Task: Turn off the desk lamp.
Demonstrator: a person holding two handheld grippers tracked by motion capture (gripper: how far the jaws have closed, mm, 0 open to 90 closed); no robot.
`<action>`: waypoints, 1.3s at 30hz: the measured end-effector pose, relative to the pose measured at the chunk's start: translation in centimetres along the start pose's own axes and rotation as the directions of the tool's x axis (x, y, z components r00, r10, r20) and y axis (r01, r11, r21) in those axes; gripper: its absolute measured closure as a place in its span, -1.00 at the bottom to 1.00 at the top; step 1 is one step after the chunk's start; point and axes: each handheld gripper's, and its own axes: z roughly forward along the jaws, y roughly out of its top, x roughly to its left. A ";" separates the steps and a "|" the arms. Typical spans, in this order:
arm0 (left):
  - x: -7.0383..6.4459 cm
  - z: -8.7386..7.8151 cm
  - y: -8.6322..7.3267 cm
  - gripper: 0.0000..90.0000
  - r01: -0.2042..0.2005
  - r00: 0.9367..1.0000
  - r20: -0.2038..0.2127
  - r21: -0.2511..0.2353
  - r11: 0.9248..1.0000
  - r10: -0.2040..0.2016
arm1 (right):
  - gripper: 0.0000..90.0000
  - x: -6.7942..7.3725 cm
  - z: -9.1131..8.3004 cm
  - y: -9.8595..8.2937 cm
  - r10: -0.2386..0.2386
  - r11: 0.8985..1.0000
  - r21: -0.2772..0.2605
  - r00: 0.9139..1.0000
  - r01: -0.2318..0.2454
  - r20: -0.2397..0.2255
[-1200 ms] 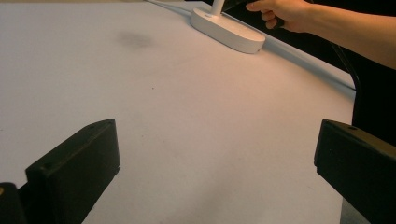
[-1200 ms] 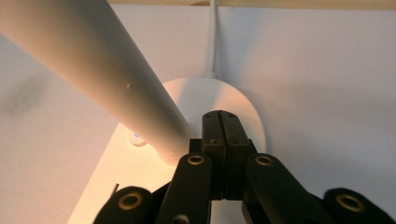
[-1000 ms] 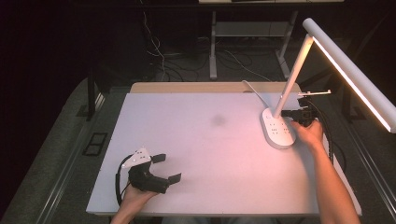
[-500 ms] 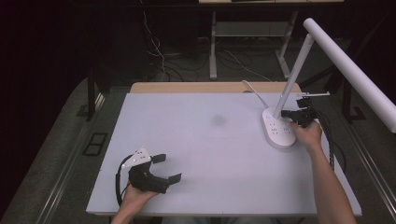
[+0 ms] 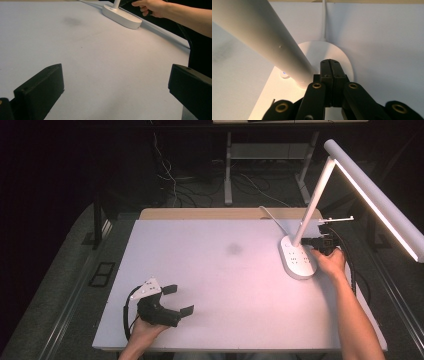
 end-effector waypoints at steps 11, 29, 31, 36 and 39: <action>-0.1 0.1 0.0 -1.00 -0.001 1.000 0.002 0.005 1.000 0.001 | 1.00 0.1 0.1 -0.6 0.023 0.999 -0.034 1.000 -0.023 -0.002; 0.0 0.0 0.0 -1.00 0.001 1.000 0.000 0.000 1.000 -0.001 | 1.00 -0.1 -0.3 -0.7 0.033 0.999 -0.035 0.999 -0.033 0.001; 0.0 0.0 0.0 -1.00 0.004 1.000 0.000 -0.001 1.000 -0.004 | 1.00 -0.1 -0.6 -0.7 0.033 0.999 -0.037 0.999 -0.033 -0.004; 0.0 0.1 0.0 -1.00 -0.001 1.000 0.002 0.002 1.000 0.001 | 1.00 0.0 -1.5 -0.5 0.016 0.998 -0.064 1.000 -0.016 -0.005; -0.1 0.0 0.0 -1.00 0.000 1.000 0.003 0.001 1.000 0.000 | 1.00 0.0 -2.1 -0.5 0.026 0.997 -0.069 1.000 -0.027 -0.009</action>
